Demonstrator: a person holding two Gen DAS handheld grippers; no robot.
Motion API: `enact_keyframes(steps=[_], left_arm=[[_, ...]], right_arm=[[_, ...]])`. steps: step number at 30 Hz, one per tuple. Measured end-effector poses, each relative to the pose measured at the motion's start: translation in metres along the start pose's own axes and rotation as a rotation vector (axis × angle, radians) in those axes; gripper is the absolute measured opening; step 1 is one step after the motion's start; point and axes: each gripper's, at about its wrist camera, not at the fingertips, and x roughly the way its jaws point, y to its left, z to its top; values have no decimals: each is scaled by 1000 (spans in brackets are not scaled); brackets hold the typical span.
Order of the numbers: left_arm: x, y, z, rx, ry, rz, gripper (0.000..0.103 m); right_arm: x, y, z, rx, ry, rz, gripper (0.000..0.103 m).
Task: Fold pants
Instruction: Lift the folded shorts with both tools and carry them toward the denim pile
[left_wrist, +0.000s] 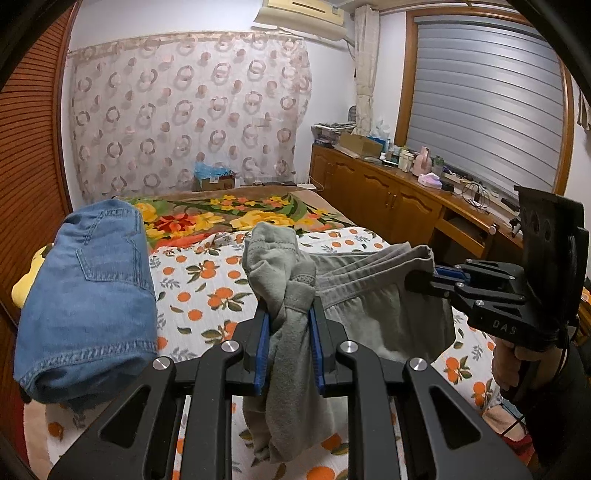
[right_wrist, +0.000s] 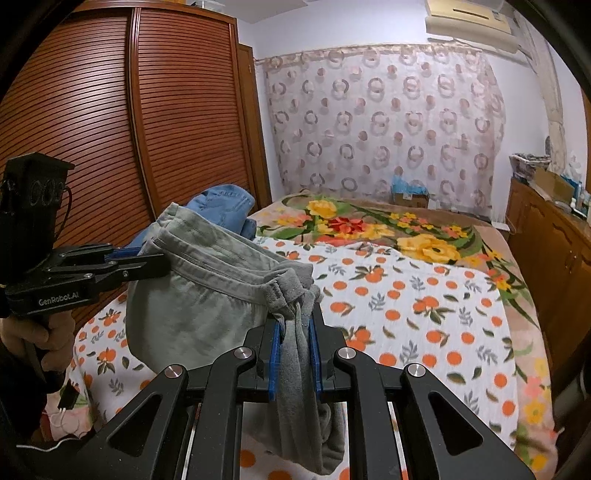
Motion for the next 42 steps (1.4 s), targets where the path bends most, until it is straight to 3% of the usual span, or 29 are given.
enact_keyframes(steps=[24, 42], left_arm=[[-21, 43, 53, -43, -93, 156, 21], [-42, 116, 38, -146, -102, 289, 21]], right_arm=[[70, -17, 94, -131, -56, 105, 14], [129, -4, 115, -226, -76, 223, 14]])
